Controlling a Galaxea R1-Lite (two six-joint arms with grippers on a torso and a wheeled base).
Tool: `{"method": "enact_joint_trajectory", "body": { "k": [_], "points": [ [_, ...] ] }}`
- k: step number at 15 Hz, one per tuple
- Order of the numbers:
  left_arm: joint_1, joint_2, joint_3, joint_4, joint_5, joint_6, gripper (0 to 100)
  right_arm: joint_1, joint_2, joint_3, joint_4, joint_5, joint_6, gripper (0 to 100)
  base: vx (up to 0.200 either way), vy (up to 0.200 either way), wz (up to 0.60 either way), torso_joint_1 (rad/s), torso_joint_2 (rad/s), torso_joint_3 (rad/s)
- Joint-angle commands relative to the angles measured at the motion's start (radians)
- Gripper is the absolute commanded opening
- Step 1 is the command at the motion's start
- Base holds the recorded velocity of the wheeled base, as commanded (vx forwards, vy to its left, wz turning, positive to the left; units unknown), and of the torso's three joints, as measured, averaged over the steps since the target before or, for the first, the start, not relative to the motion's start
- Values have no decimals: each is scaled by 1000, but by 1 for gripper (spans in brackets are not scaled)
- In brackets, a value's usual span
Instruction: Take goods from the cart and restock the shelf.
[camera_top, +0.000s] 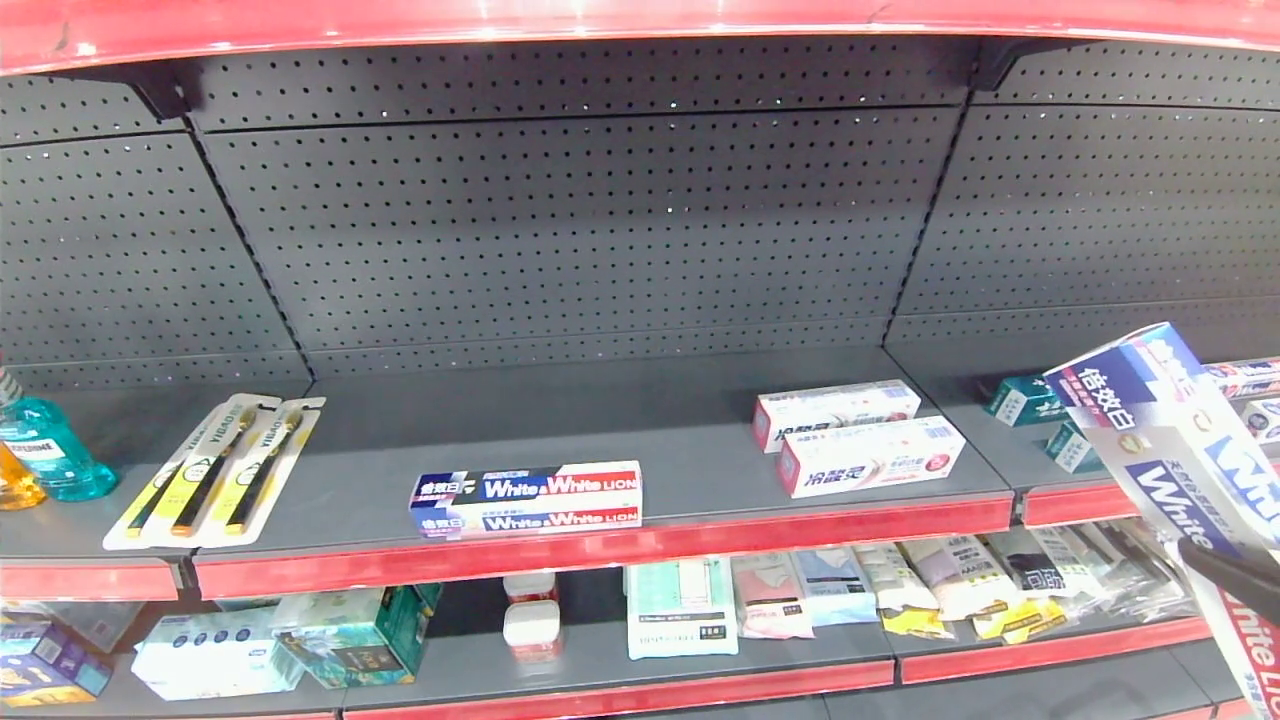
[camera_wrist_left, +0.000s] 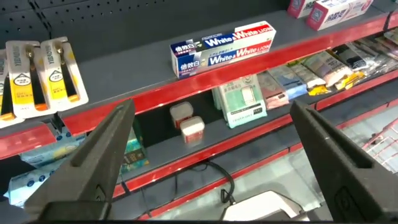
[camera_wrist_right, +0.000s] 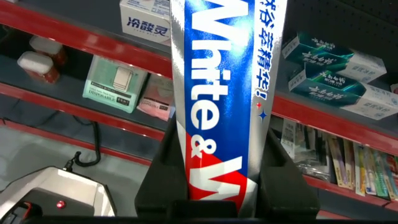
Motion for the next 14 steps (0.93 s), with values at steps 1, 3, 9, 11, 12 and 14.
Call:
{"method": "enact_joint_trajectory", "body": {
  "k": [1, 3, 9, 11, 12, 14],
  "points": [
    [0, 3, 6, 0, 2, 1, 100, 0, 2, -1, -1, 0, 0, 0, 0, 0, 0, 0, 0, 0],
    [0, -7, 12, 0, 2, 6, 100, 0, 2, -1, -1, 0, 0, 0, 0, 0, 0, 0, 0, 0],
    [0, -25, 26, 0, 2, 24, 100, 0, 2, -4, -1, 0, 0, 0, 0, 0, 500, -1, -2, 4],
    [0, -28, 26, 0, 2, 27, 100, 0, 0, -5, -1, 0, 0, 0, 0, 0, 600, 14, 0, 0],
    [0, -28, 26, 0, 2, 29, 100, 0, 0, -4, -1, 0, 0, 0, 0, 0, 600, -2, 2, -2],
    [0, -33, 26, 0, 2, 29, 100, 0, 2, -5, -1, 0, 0, 0, 0, 0, 600, 2, 2, 5]
  ]
}}
